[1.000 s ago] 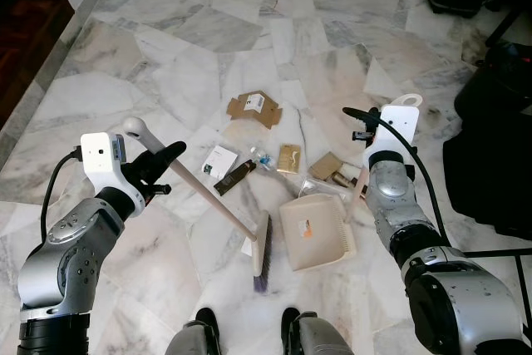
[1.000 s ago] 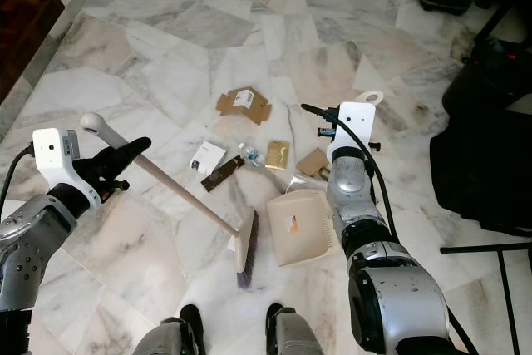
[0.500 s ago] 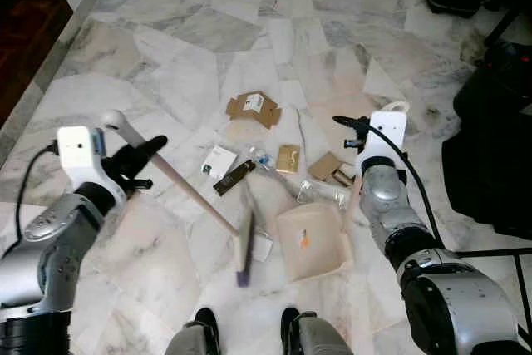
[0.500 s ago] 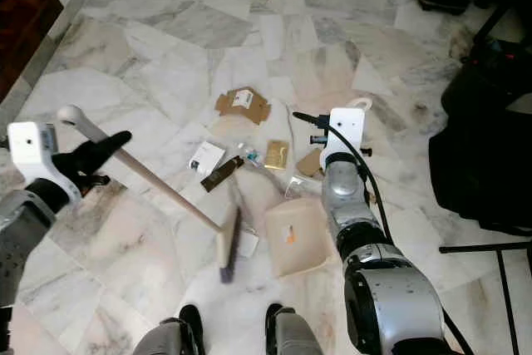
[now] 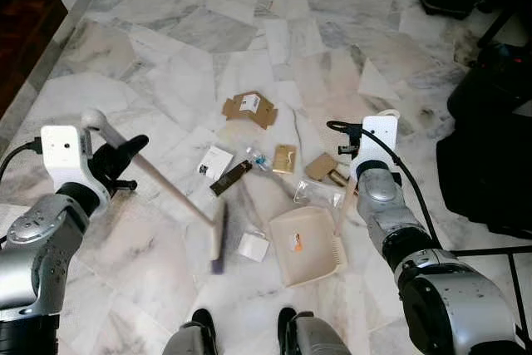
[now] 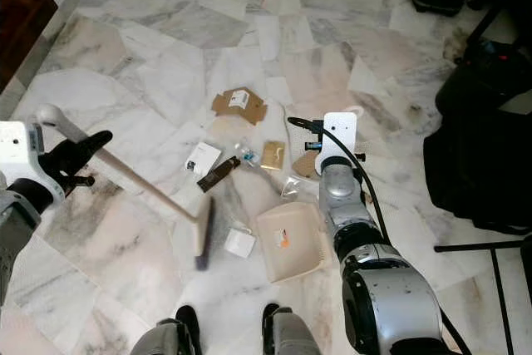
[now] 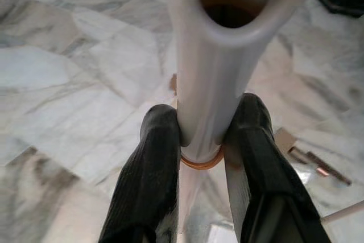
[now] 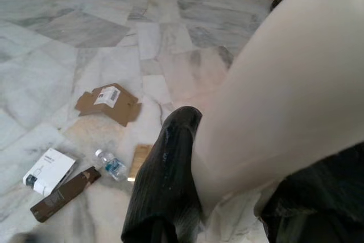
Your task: Sweep floor
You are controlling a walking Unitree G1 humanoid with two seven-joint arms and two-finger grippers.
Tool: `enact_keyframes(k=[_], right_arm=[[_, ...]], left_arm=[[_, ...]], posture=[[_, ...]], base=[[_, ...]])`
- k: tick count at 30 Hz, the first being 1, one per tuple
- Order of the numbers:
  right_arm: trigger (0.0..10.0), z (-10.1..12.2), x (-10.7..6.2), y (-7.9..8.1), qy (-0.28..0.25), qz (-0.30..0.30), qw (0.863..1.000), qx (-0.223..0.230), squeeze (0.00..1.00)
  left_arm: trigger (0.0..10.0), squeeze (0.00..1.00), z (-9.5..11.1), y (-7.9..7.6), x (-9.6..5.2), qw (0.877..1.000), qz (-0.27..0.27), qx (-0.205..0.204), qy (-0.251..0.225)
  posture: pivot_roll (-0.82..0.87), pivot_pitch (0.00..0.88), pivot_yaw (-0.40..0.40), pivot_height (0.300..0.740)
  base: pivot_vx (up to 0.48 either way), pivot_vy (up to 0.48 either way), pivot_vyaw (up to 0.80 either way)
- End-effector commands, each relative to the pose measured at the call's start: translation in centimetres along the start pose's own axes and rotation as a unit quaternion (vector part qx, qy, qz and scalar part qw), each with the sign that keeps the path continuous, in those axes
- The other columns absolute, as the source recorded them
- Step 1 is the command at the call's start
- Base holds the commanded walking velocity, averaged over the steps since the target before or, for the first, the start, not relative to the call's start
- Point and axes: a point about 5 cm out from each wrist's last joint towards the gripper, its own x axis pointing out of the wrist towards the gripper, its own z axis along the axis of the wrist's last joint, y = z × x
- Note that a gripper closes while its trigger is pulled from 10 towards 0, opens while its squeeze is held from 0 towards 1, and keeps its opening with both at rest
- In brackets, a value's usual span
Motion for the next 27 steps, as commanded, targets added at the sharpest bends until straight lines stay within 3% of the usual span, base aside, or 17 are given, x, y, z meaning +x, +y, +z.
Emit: enact_keyframes(k=[1,8,14,27], right_arm=[[10.0,-2.9,-0.9,0.6,0.066,0.022,0.997,-0.018,0.0],[10.0,-2.7,-0.8,0.7,0.061,0.03,0.997,-0.034,0.0],[10.0,-4.0,-1.3,1.7,0.103,0.074,0.99,-0.066,0.0],[10.0,-4.2,-1.5,2.2,0.109,0.091,0.987,-0.071,0.0]], left_arm=[[10.0,0.0,-0.1,0.4,-0.3,1.0,0.006,0.015,0.001],[10.0,0.0,-1.1,0.5,-0.5,0.999,0.007,0.036,0.022],[10.0,0.0,-1.6,0.2,-0.2,0.999,0.001,0.037,0.032],[10.0,0.0,-3.9,-0.4,0.0,0.995,-0.031,0.035,0.087]], posture=[[-0.06,0.316,-0.053,0.74],[-0.06,0.318,-0.053,0.74],[-0.06,0.319,-0.055,0.74],[-0.07,0.321,-0.052,0.74]], base=[[0.0,0.0,0.0],[0.0,0.0,0.0],[0.0,0.0,0.0],[0.0,0.0,0.0]])
